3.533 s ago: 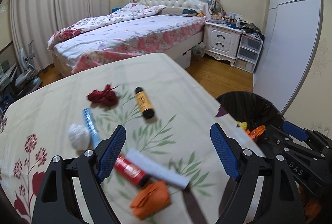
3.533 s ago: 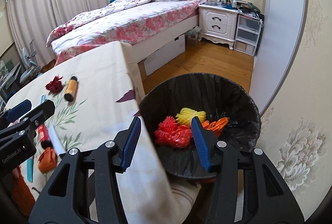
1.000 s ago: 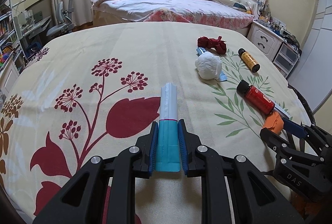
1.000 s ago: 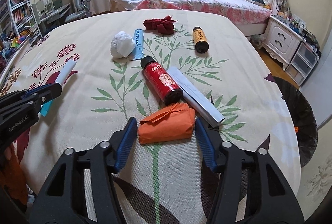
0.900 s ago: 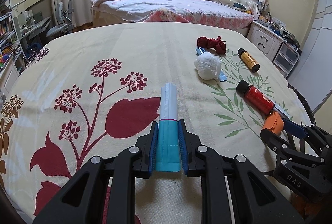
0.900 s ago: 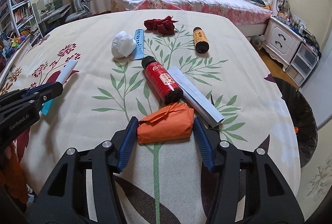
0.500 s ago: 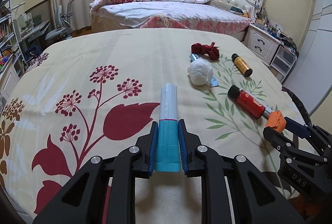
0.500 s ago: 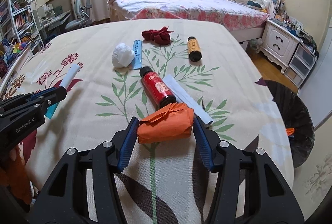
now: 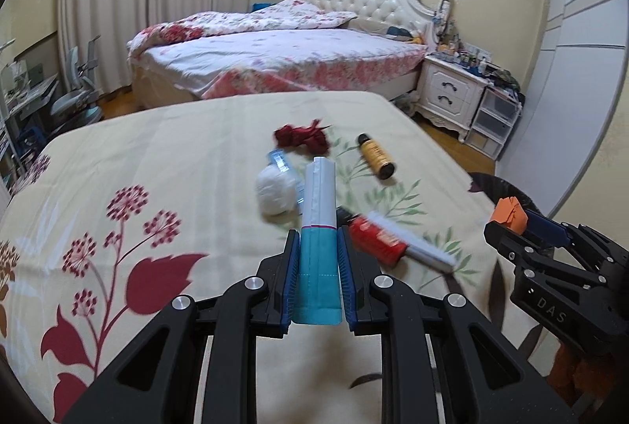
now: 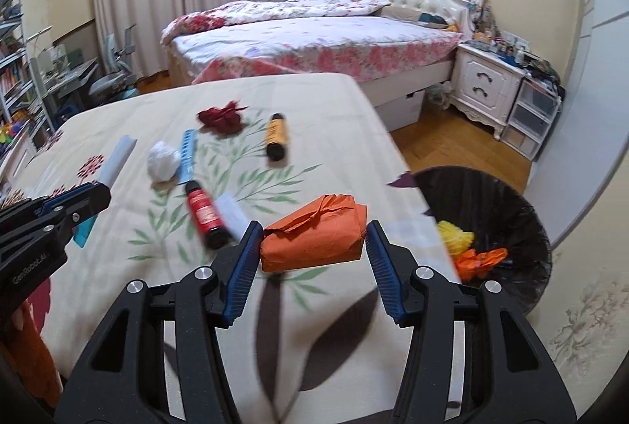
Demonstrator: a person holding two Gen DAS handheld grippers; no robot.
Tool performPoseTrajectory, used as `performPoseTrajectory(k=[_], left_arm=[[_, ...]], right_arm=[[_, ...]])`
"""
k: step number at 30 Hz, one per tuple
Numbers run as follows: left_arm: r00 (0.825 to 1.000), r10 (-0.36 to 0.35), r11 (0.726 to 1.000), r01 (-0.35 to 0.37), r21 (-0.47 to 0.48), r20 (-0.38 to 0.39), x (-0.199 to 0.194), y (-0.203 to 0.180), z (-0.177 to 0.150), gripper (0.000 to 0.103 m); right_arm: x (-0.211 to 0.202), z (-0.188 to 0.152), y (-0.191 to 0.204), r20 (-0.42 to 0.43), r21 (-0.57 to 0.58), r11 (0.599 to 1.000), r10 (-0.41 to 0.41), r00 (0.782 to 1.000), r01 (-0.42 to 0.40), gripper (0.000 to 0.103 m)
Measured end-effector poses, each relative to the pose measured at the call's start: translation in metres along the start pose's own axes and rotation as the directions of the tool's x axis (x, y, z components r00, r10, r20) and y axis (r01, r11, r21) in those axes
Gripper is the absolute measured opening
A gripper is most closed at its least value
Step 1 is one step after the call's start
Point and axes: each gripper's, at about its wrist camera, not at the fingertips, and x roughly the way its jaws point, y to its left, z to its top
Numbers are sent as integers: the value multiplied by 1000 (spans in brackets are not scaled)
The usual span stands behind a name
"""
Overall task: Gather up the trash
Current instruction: 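Carry both items over the black bin and open both tools to drop them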
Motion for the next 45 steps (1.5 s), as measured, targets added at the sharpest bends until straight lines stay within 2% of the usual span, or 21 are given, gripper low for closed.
performPoseTrajectory(k=[7, 18, 33, 45], left_arm=[[997, -70, 995, 69, 67, 25, 15, -46, 19, 21], [988, -154, 974, 149, 170, 15, 50, -120, 40, 21], [985, -167, 951, 174, 254, -51, 112, -187, 52, 21], [980, -167, 932, 194, 307, -110, 151, -215, 57, 21]], right_arm=[[4, 7, -49, 23, 73, 993, -97, 995, 95, 53], [25, 11, -111, 9, 173, 967, -192, 981, 187, 53], [57, 6, -166, -35, 272, 929, -250, 968, 250, 53], [78, 3, -189, -67, 322, 910, -253, 965, 261, 53]])
